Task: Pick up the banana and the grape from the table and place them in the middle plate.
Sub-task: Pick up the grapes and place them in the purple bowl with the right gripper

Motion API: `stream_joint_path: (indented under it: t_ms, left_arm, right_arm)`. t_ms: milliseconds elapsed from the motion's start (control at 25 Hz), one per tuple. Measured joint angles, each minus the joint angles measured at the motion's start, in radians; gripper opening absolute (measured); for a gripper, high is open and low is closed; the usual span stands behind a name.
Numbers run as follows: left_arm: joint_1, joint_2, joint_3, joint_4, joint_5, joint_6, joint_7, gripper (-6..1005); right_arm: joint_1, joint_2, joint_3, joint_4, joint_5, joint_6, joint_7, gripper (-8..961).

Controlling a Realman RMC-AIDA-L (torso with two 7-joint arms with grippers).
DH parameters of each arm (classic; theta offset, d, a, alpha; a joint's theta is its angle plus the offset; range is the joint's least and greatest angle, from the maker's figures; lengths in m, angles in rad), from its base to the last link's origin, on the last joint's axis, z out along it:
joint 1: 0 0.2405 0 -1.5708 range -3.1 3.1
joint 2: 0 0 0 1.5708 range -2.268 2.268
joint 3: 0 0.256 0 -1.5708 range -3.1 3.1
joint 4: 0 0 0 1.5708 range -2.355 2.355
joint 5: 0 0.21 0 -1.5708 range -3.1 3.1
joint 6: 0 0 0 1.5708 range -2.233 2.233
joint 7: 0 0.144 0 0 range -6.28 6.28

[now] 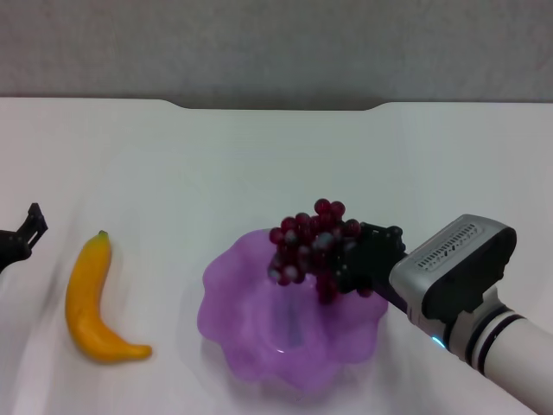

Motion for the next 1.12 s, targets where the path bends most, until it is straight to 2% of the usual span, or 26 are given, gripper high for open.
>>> stream_joint_path:
  t_ms: [280, 480, 720, 1040, 1120]
  left_arm:
    - [-0.001, 0.0, 0.0, 0.002, 0.0, -0.001, 0.0, 847]
    - [-0.001, 0.0, 0.0, 0.003, 0.0, -0.001, -0.001, 846]
    - [-0.001, 0.0, -0.001, 0.003, 0.0, -0.001, -0.004, 844]
    - [-0.002, 0.001, -0.001, 0.003, 0.0, -0.001, -0.005, 843]
    - [-0.002, 0.001, -0.001, 0.003, 0.0, -0.001, -0.003, 842]
  right_arm:
    - [0.016, -0.001, 0.004, -0.001, -0.005, 0.038, 0.01, 246]
    - [0.037, -0.001, -0.002, 0.013, -0.008, 0.072, 0.01, 350]
    - [0.042, -0.001, -0.004, 0.016, -0.01, 0.073, 0.007, 603]
    - [0.037, 0.0, -0.015, 0.011, -0.013, 0.043, 0.002, 834]
    - [0.036, -0.001, -0.025, 0.023, -0.013, 0.06, 0.002, 859]
